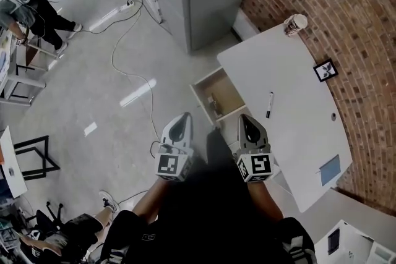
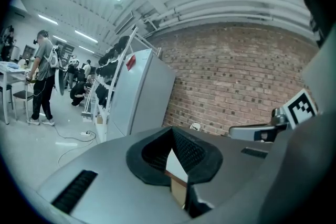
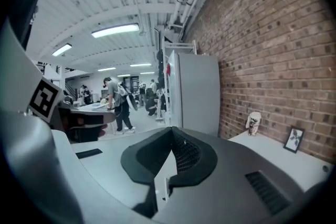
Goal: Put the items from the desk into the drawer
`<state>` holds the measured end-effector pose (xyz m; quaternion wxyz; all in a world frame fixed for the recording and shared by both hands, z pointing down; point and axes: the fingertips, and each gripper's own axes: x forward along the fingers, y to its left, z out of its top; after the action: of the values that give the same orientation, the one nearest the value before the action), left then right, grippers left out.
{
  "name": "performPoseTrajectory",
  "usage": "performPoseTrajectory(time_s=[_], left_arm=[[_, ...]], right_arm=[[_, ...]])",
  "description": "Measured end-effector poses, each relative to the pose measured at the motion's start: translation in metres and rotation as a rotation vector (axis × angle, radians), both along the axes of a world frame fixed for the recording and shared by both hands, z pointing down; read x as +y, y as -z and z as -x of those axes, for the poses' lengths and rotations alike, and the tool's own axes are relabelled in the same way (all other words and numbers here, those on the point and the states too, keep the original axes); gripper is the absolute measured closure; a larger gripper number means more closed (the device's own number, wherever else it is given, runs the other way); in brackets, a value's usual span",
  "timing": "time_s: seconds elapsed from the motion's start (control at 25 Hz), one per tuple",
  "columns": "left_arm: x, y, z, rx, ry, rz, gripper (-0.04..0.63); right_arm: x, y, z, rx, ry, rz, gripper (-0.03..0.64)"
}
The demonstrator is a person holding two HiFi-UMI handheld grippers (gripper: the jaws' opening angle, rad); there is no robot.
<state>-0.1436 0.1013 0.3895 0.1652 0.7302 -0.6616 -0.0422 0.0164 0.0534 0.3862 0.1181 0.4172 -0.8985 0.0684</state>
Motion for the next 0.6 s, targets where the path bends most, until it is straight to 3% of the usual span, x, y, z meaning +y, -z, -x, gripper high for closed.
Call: performPoseTrajectory(time_s=[0.4, 0.52, 0.6], left_arm=[[-0.002, 0.004, -0.012, -0.002, -0.048, 0.002, 0.597], [-0.007, 0.007, -0.018, -0.006, -0.065, -0.001, 0.598], [-0.011, 0.008, -0.021, -0.007, -0.071, -0.003, 0.597]], right_arm=[[0.032, 0.011, 0.004, 0.007, 0.020, -0.018, 0.608], [0.027, 0.006, -0.001, 0.014, 0.008, -0.002, 0.533], [0.021, 0.004, -0.008, 0.017, -0.012, 0.005, 0.525]])
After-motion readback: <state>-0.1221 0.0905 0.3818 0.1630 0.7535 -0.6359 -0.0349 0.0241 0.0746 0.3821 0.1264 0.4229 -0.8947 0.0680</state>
